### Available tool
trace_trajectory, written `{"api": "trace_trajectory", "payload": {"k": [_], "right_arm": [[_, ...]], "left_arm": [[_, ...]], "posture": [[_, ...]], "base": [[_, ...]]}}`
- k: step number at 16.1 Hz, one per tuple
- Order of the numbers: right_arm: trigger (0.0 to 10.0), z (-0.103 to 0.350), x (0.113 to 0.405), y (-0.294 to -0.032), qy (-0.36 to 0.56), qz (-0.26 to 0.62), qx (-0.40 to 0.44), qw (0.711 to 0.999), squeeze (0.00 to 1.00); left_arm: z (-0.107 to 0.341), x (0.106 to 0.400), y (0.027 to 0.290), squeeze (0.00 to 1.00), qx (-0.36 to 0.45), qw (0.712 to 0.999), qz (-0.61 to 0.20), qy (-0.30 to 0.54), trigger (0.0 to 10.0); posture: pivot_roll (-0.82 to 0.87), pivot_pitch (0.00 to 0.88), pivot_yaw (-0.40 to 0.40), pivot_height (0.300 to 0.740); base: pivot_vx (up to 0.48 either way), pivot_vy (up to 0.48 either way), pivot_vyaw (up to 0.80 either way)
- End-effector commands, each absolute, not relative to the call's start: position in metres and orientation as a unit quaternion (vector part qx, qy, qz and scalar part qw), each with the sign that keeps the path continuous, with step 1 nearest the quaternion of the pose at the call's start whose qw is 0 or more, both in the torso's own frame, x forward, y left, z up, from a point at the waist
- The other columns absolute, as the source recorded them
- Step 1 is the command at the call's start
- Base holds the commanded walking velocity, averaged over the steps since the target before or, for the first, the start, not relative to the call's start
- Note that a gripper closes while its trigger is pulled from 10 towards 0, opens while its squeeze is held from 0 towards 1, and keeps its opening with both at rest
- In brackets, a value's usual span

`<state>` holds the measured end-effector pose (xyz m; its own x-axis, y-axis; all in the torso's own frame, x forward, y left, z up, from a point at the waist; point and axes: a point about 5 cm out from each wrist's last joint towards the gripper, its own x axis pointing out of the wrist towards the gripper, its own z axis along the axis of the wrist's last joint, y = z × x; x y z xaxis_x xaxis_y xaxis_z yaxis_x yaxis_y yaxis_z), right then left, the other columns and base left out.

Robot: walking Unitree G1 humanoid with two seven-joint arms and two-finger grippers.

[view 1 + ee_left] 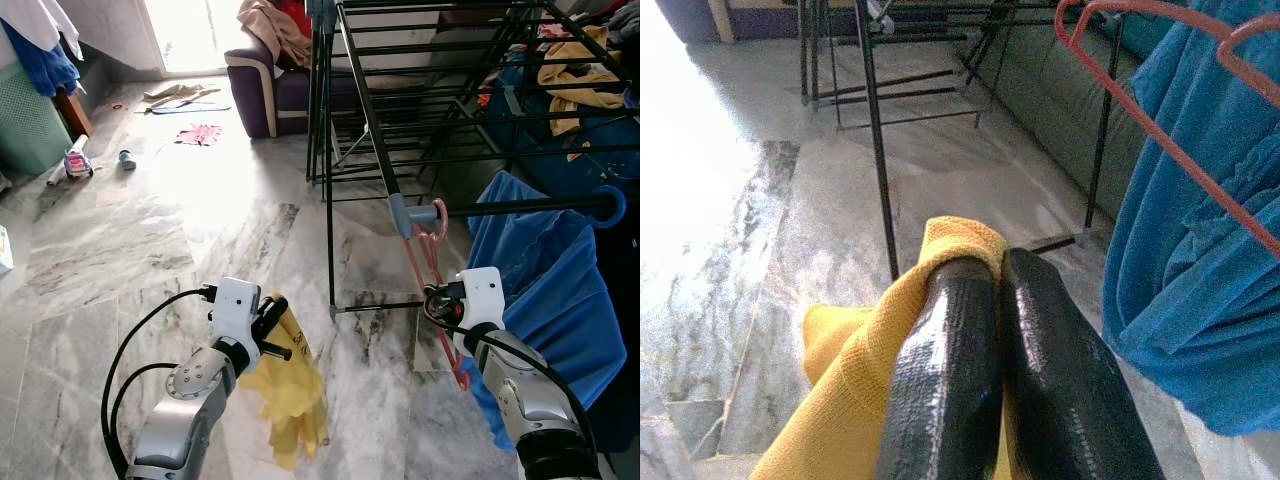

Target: Hang hanger

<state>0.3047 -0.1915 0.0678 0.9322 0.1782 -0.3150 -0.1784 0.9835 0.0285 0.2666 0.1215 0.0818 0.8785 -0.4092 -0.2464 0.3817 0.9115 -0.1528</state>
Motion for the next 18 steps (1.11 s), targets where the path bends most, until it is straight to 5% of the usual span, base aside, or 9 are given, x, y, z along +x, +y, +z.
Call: {"api": "trace_trajectory", "payload": {"k": [1, 6, 14, 18], "right_arm": [[0.0, 0.075, 0.307, -0.193, 0.142, 0.080, -0.001, 0.987, 0.00], [0.0, 0.120, 0.294, -0.192, 0.024, 0.045, 0.032, 0.998, 0.00], [0.0, 0.079, 0.216, -0.186, 0.094, 0.042, 0.019, 0.994, 0.00], [0.0, 0.079, 0.219, -0.174, 0.094, 0.054, 0.027, 0.994, 0.00]], "left_arm": [[0.088, 0.272, 0.127, 0.00, -0.049, 0.973, -0.187, 0.124, 10.0], [0.090, 0.270, 0.132, 0.00, -0.054, 0.980, -0.152, 0.114, 10.0], [0.090, 0.260, 0.143, 0.00, -0.040, 0.983, -0.138, 0.110, 10.0], [0.089, 0.261, 0.142, 0.00, -0.038, 0.983, -0.138, 0.111, 10.0]], "posture": [[-0.01, 0.033, 0.020, 0.740], [-0.01, 0.011, 0.019, 0.740], [-0.01, 0.000, 0.023, 0.740], [-0.01, 0.000, 0.026, 0.740]], "base": [[0.000, 0.000, 0.00], [0.000, 0.000, 0.00], [0.000, 0.000, 0.00], [0.000, 0.000, 0.00]]}}
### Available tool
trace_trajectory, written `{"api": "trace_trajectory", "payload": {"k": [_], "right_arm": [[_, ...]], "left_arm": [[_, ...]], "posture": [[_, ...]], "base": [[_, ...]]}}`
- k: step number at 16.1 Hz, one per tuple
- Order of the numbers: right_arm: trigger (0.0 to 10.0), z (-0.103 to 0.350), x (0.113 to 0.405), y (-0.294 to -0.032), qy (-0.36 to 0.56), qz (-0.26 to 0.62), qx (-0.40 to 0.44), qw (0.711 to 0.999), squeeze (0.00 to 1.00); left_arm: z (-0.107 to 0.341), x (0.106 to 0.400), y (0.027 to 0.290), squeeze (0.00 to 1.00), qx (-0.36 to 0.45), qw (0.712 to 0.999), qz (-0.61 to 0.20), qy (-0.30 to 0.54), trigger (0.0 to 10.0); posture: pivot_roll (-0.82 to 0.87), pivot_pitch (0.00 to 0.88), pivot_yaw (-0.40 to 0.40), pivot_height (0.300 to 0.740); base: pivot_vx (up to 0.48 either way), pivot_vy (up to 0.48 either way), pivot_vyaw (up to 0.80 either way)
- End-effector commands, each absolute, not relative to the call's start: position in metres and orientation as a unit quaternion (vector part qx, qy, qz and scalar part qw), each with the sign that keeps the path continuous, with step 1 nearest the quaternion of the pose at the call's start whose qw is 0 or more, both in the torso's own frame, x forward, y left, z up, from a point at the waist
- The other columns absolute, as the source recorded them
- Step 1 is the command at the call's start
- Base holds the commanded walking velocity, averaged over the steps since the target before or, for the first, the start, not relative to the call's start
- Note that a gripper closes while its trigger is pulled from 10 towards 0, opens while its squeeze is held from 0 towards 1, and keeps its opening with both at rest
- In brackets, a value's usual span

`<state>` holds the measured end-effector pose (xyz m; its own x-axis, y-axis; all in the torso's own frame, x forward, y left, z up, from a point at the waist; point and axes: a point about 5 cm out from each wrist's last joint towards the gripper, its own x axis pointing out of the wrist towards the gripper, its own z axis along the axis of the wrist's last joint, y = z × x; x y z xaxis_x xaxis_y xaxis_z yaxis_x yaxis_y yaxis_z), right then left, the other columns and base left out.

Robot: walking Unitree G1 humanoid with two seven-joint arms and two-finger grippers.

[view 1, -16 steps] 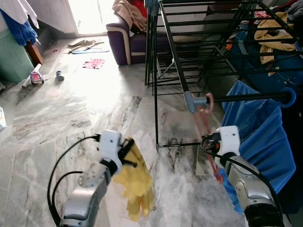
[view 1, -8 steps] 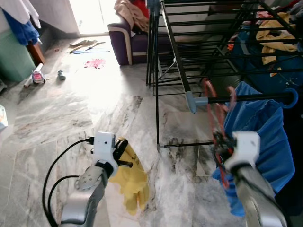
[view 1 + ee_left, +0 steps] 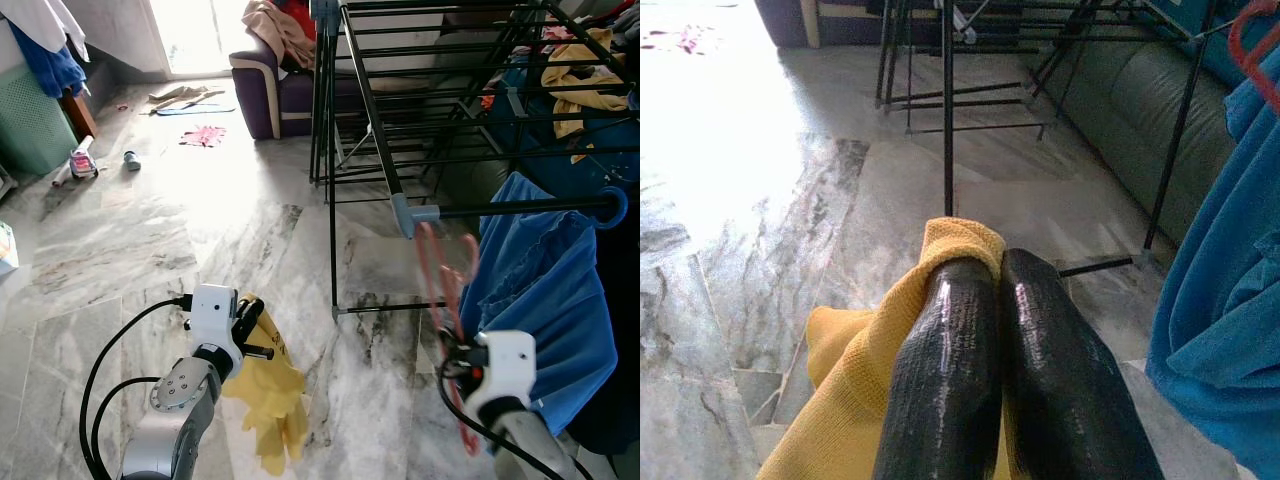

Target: Hang hanger

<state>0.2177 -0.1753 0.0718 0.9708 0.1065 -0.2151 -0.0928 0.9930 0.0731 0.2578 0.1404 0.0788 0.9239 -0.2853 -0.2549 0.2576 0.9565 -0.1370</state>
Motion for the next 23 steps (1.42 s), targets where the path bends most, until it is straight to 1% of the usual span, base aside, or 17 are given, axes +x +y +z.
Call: {"api": "trace_trajectory", "payload": {"k": [1, 3, 5, 7, 8, 10, 11, 12, 13, 15, 16, 23], "right_arm": [[0.0, 0.080, 0.222, -0.173, 0.092, 0.055, 0.027, 0.994, 0.00], [0.0, 0.082, 0.225, -0.174, 0.088, 0.053, 0.028, 0.994, 0.00], [0.1, 0.083, 0.226, -0.177, 0.086, 0.049, 0.030, 0.995, 0.00], [1.1, 0.083, 0.226, -0.176, 0.088, 0.046, 0.034, 0.994, 0.00], [1.9, 0.084, 0.226, -0.174, 0.088, 0.050, 0.035, 0.994, 0.00], [2.1, 0.086, 0.227, -0.171, 0.086, 0.056, 0.036, 0.994, 0.00], [2.5, 0.087, 0.229, -0.172, 0.085, 0.055, 0.035, 0.994, 0.00], [2.5, 0.087, 0.230, -0.173, 0.085, 0.055, 0.035, 0.994, 0.00], [3.0, 0.087, 0.231, -0.174, 0.085, 0.055, 0.034, 0.994, 0.00], [3.1, 0.087, 0.234, -0.176, 0.085, 0.053, 0.031, 0.994, 0.00], [3.8, 0.087, 0.234, -0.176, 0.085, 0.052, 0.031, 0.994, 0.00], [4.0, 0.089, 0.244, -0.174, 0.081, 0.053, 0.031, 0.995, 0.00]], "left_arm": [[0.090, 0.262, 0.141, 0.00, -0.038, 0.983, -0.139, 0.110, 10.0], [0.092, 0.263, 0.141, 0.00, -0.031, 0.984, -0.138, 0.106, 10.0], [0.092, 0.258, 0.149, 0.00, -0.024, 0.986, -0.128, 0.108, 10.0], [0.091, 0.255, 0.153, 0.00, -0.020, 0.985, -0.127, 0.112, 10.0], [0.089, 0.253, 0.153, 0.00, -0.020, 0.985, -0.127, 0.114, 10.0], [0.089, 0.253, 0.148, 0.00, -0.023, 0.984, -0.131, 0.115, 10.0], [0.089, 0.254, 0.145, 0.00, -0.025, 0.984, -0.135, 0.113, 10.0], [0.090, 0.255, 0.144, 0.00, -0.026, 0.984, -0.136, 0.112, 10.0], [0.090, 0.255, 0.143, 0.00, -0.026, 0.984, -0.137, 0.112, 10.0], [0.090, 0.257, 0.142, 0.00, -0.024, 0.983, -0.141, 0.110, 10.0], [0.091, 0.258, 0.142, 0.00, -0.024, 0.984, -0.142, 0.110, 10.0], [0.093, 0.260, 0.140, 0.00, -0.024, 0.983, -0.145, 0.107, 10.0]], "posture": [[-0.01, 0.000, 0.024, 0.740], [-0.01, 0.002, 0.025, 0.740], [0.00, 0.005, 0.026, 0.740], [0.00, 0.007, 0.026, 0.740], [0.00, 0.005, 0.023, 0.740], [0.00, 0.007, 0.021, 0.740], [-0.01, 0.006, 0.016, 0.740], [-0.01, 0.006, 0.016, 0.740], [-0.01, 0.004, 0.016, 0.740], [-0.01, 0.000, 0.016, 0.740], [-0.01, 0.000, 0.016, 0.740], [0.00, 0.002, 0.013, 0.740]], "base": [[0.000, 0.000, 0.00], [-0.139, 0.000, 0.00], [-0.302, 0.000, 0.00], [-0.337, 0.000, 0.00], [-0.394, 0.000, 0.00], [-0.403, 0.000, 0.00], [-0.405, 0.000, 0.00], [-0.405, 0.000, 0.00], [-0.401, 0.000, 0.00], [-0.407, 0.000, 0.00], [-0.409, 0.000, 0.00], [-0.405, 0.000, 0.00]]}}
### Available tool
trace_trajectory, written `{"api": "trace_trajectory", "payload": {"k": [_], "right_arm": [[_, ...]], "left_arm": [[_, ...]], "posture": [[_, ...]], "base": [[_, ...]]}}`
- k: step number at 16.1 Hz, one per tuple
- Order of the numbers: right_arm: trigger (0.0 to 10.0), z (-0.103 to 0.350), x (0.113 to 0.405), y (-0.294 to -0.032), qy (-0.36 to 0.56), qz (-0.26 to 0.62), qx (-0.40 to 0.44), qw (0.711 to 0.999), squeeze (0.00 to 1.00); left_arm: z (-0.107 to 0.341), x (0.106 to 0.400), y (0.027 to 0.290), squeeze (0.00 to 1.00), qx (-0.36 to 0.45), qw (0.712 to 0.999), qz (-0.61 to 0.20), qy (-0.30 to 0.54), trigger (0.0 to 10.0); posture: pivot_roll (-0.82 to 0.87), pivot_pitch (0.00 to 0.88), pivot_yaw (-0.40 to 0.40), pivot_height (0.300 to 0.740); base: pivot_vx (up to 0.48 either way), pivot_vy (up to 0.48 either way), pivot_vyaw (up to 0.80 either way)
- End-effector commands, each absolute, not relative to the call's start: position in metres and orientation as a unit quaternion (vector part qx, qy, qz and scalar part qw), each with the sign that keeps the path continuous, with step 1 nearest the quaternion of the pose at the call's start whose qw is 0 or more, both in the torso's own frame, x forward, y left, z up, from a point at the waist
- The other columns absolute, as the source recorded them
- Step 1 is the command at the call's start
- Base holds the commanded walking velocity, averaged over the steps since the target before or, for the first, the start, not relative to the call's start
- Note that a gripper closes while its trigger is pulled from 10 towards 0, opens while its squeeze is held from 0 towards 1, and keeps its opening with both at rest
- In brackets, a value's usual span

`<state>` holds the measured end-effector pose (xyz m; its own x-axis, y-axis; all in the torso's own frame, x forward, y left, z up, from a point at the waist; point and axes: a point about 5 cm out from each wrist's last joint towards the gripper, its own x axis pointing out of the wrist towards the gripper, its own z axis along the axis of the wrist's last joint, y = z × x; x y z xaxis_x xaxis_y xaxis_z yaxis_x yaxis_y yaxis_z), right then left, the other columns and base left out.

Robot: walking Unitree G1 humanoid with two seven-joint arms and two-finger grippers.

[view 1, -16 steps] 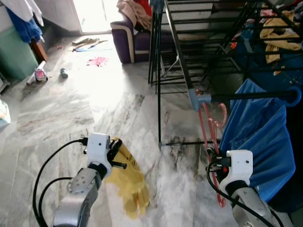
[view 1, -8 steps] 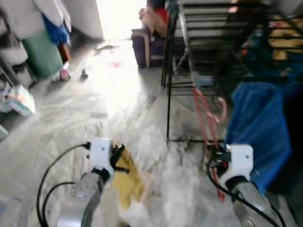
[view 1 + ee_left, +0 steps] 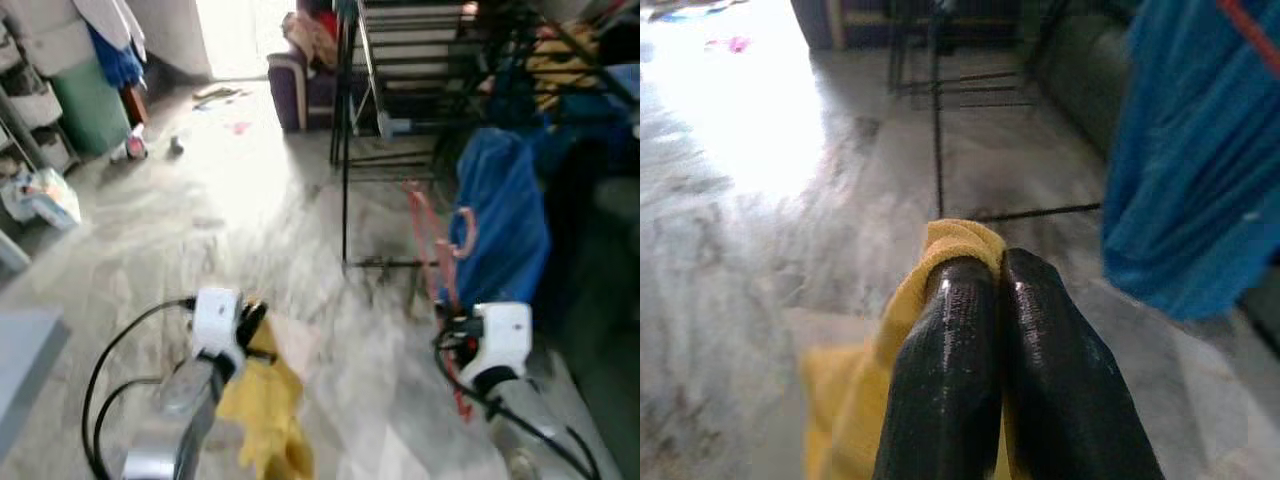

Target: Hang hanger

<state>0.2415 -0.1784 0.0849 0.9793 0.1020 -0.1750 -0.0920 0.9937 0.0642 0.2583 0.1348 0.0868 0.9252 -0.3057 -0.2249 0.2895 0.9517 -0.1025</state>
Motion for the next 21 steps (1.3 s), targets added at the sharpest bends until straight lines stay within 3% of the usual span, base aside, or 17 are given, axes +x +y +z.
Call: {"api": "trace_trajectory", "payload": {"k": [1, 4, 5, 6, 10, 21], "right_arm": [[4.2, 0.089, 0.246, -0.174, 0.080, 0.053, 0.030, 0.995, 0.00], [4.3, 0.089, 0.248, -0.173, 0.079, 0.055, 0.030, 0.995, 0.00], [5.4, 0.089, 0.248, -0.173, 0.079, 0.055, 0.030, 0.995, 0.00], [10.0, 0.089, 0.249, -0.173, 0.079, 0.055, 0.030, 0.995, 0.00], [10.0, 0.089, 0.250, -0.172, 0.082, 0.056, 0.031, 0.995, 0.00], [10.0, 0.088, 0.254, -0.172, 0.085, 0.050, 0.026, 0.995, 0.00]], "left_arm": [[0.093, 0.259, 0.140, 0.00, -0.025, 0.983, -0.147, 0.107, 10.0], [0.093, 0.260, 0.138, 0.00, -0.026, 0.983, -0.150, 0.107, 10.0], [0.093, 0.260, 0.138, 0.00, -0.026, 0.982, -0.151, 0.107, 10.0], [0.093, 0.260, 0.137, 0.00, -0.027, 0.982, -0.154, 0.108, 10.0], [0.093, 0.260, 0.134, 0.00, -0.030, 0.980, -0.163, 0.106, 10.0], [0.101, 0.263, 0.129, 0.00, -0.056, 0.977, -0.188, 0.086, 10.0]], "posture": [[0.00, 0.005, 0.012, 0.740], [0.00, 0.006, 0.010, 0.740], [0.00, 0.006, 0.010, 0.740], [0.00, 0.007, 0.011, 0.740], [0.00, 0.009, 0.009, 0.740], [0.00, 0.013, 0.008, 0.740]], "base": [[-0.405, 0.000, 0.00], [-0.404, 0.000, 0.00], [-0.405, 0.000, 0.00], [-0.409, 0.000, 0.00], [-0.382, 0.000, 0.00], [0.000, 0.000, 0.00]]}}
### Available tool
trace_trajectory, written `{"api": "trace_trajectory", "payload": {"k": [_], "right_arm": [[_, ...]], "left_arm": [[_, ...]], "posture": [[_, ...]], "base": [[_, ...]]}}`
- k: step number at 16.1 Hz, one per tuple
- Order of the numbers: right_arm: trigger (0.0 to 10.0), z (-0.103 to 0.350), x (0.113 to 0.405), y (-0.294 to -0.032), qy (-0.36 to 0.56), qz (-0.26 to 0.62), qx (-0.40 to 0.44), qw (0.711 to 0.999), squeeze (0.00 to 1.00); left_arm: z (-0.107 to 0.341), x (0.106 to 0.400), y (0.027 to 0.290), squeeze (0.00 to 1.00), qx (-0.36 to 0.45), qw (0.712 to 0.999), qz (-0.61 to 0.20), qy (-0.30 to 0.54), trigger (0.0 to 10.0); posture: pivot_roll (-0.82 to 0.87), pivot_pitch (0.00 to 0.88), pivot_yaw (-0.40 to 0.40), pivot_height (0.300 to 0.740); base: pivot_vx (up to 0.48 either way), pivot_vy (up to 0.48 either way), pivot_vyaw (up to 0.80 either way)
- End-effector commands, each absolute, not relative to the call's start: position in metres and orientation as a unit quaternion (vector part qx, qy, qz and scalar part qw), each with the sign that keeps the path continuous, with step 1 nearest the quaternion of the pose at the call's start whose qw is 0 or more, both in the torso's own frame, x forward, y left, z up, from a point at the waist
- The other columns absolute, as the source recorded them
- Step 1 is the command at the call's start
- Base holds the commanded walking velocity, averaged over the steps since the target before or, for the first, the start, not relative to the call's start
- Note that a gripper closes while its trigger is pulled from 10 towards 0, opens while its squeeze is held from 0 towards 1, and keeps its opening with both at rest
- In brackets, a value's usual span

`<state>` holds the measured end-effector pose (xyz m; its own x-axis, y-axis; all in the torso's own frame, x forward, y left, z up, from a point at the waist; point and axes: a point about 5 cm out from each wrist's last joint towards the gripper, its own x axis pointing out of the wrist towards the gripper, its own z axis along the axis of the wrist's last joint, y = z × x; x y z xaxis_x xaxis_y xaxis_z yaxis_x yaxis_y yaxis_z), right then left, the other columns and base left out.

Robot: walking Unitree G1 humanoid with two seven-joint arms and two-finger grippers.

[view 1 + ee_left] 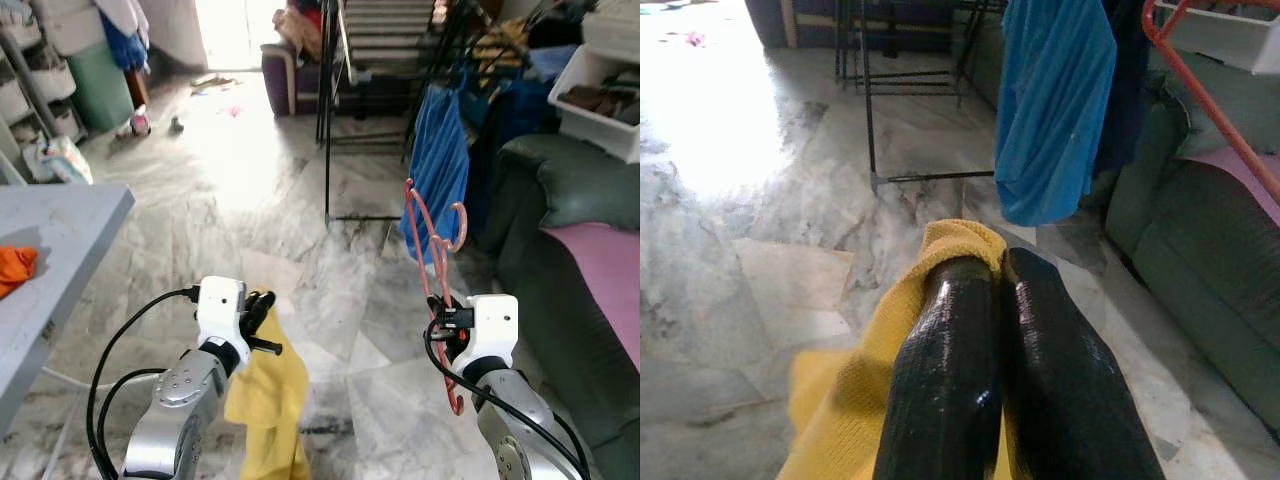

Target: Hang hanger

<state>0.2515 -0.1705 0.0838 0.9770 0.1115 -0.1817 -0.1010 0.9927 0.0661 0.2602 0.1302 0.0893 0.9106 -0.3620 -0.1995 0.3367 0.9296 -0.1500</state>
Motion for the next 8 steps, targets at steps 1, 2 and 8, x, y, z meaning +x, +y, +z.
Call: {"api": "trace_trajectory", "payload": {"k": [1, 2, 8], "right_arm": [[10.0, 0.087, 0.255, -0.172, 0.093, 0.049, 0.024, 0.994, 0.00], [10.0, 0.086, 0.256, -0.171, 0.095, 0.050, 0.023, 0.994, 0.00], [10.0, 0.090, 0.263, -0.170, 0.085, 0.054, 0.001, 0.995, 0.00]], "left_arm": [[0.102, 0.264, 0.127, 0.00, -0.053, 0.976, -0.194, 0.080, 10.0], [0.105, 0.267, 0.126, 0.00, -0.040, 0.976, -0.203, 0.070, 10.0], [0.137, 0.300, 0.126, 0.00, 0.088, 0.963, -0.254, -0.021, 10.0]], "posture": [[0.00, 0.013, 0.007, 0.740], [0.00, 0.013, 0.007, 0.740], [-0.01, 0.009, 0.010, 0.740]], "base": [[0.000, 0.000, -0.79], [0.000, 0.000, -0.79], [0.000, 0.000, -0.78]]}}
